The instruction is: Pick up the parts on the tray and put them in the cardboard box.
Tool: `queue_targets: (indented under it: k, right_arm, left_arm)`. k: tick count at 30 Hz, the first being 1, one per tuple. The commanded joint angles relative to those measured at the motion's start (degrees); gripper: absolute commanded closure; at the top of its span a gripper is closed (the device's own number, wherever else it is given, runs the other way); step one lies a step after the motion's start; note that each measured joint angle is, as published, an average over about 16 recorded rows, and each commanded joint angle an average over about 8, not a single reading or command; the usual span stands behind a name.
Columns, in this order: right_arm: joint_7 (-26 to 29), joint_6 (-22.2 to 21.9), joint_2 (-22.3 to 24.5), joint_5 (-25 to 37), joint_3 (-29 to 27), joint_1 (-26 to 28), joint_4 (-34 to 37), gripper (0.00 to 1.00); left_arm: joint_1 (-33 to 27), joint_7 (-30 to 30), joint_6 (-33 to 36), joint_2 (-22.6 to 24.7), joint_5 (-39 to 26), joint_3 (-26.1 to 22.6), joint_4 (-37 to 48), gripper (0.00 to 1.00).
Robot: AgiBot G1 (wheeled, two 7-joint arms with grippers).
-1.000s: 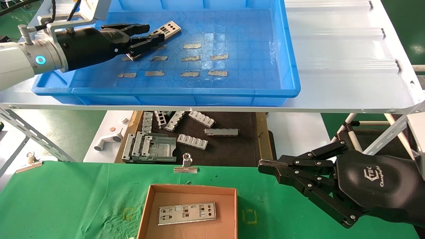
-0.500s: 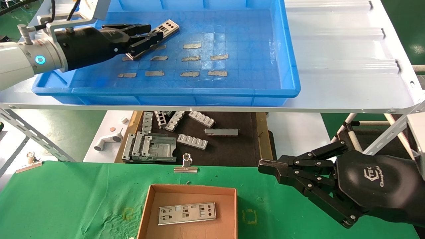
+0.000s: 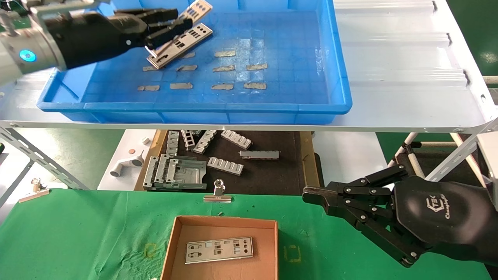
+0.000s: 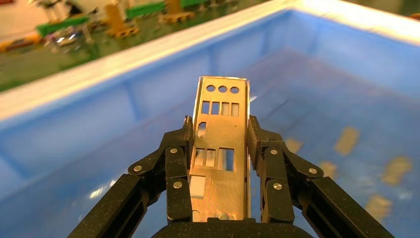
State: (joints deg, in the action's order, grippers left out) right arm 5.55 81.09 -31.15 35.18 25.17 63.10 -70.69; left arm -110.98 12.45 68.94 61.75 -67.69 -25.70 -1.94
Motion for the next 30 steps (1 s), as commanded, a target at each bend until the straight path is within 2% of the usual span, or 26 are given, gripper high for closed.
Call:
queue_targets:
  k: [1,13,18,23,30]
  right_arm:
    - [0.00,0.00,0.00,0.00,0.00,0.00,0.00,1.00]
    - [0.00,0.00,0.00,0.00,0.00,0.00,0.00,1.00]
    - [0.00,0.00,0.00,0.00,0.00,0.00,0.00,1.00]
    - [0.00,0.00,0.00,0.00,0.00,0.00,0.00,1.00]
    - [0.00,0.00,0.00,0.00,0.00,0.00,0.00,1.00]
  left_arm:
    - [-0.49,0.02,2.05,-0.58,0.24,0.16,-0.40,1.00]
    - [-3.72,0.66,18.92,-5.16,-1.99,-1.78,-4.37,1.00]
    - [-2.34,-0.77,22.68,-6.69,-1.21,-2.97,-9.57,1.00]
    - [2.72,-5.76,23.33,-10.50,4.47,-6.12,-23.76,1.00]
    - [10.45,-13.30,22.43,-20.31,15.47,-12.43,-48.31,1.00]
